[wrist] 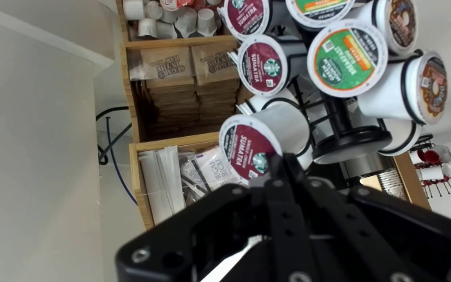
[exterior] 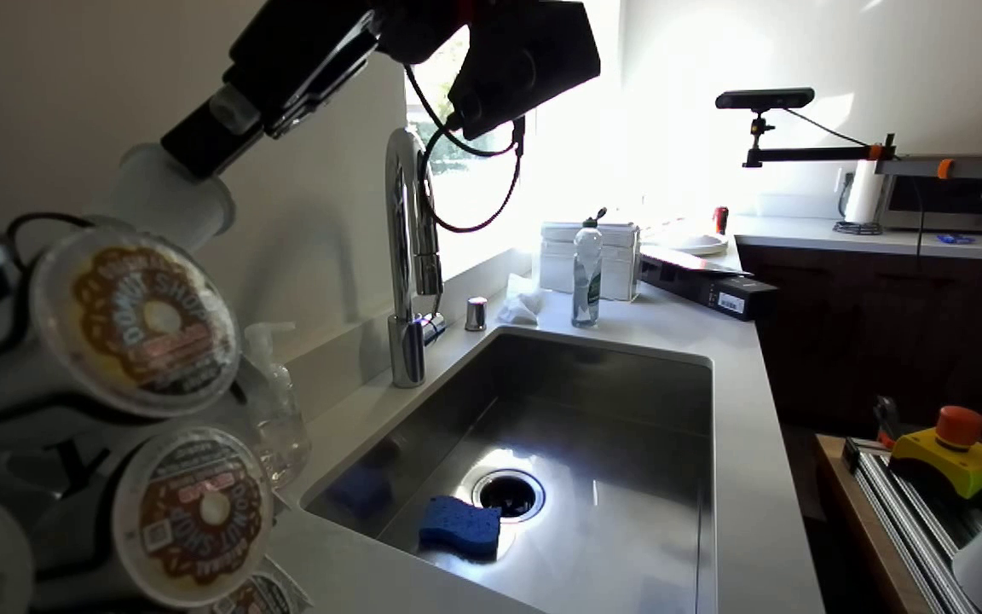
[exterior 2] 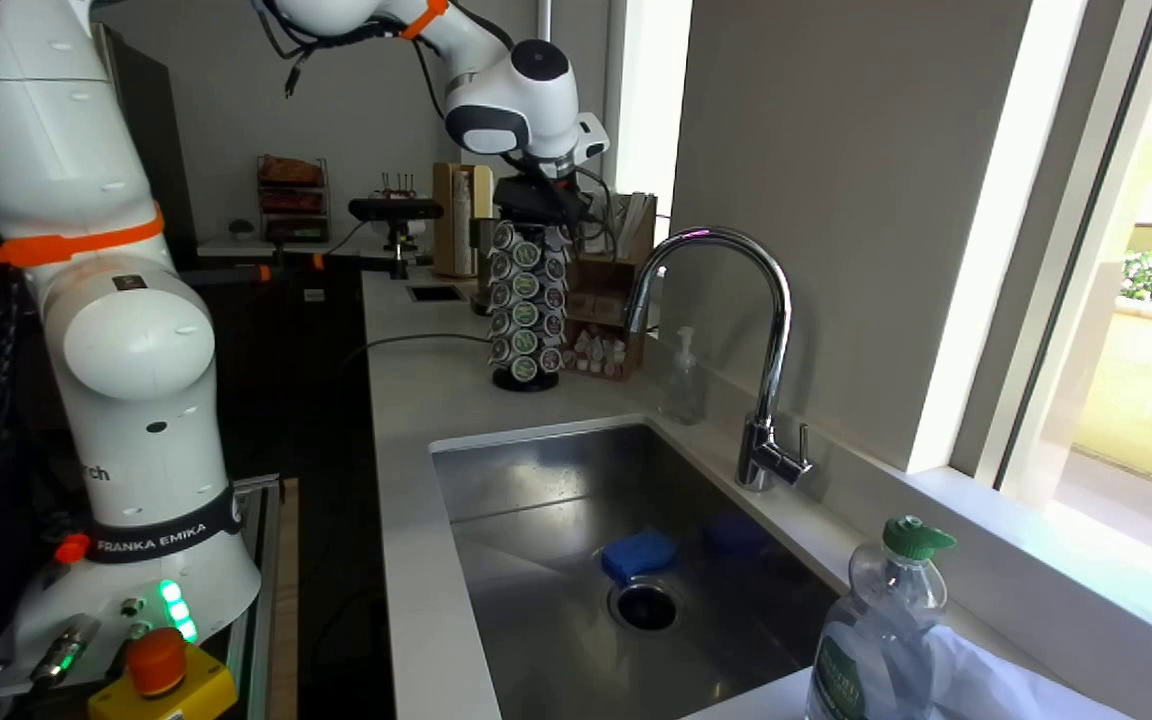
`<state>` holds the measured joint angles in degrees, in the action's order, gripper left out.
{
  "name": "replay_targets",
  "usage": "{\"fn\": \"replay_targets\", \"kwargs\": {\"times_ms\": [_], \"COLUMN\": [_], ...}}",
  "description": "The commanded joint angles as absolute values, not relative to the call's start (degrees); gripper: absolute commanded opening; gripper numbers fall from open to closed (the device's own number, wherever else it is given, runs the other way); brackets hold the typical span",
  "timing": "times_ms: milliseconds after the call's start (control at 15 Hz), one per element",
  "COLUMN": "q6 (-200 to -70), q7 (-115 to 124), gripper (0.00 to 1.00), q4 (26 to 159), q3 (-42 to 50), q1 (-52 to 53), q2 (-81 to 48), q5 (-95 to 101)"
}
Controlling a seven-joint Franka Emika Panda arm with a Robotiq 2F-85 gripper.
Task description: Pick up object from the right side of the counter and put it on the stand
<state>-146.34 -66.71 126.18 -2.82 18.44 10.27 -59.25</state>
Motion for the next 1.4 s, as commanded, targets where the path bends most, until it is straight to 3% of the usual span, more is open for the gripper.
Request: {"fn": "replay_targets", "kwargs": {"times_ms": [0, 1333], "q6": [-144.0, -142.2], "q7": [-67.4, -67.1], "gripper": [0.01, 0.01], "q4": [124.4, 123.2], "q3": [-4.6, -6.8], "q1": [16.3, 14.1], "q2": [8.5, 6.8], "q5": [-62.4, -69.6]}}
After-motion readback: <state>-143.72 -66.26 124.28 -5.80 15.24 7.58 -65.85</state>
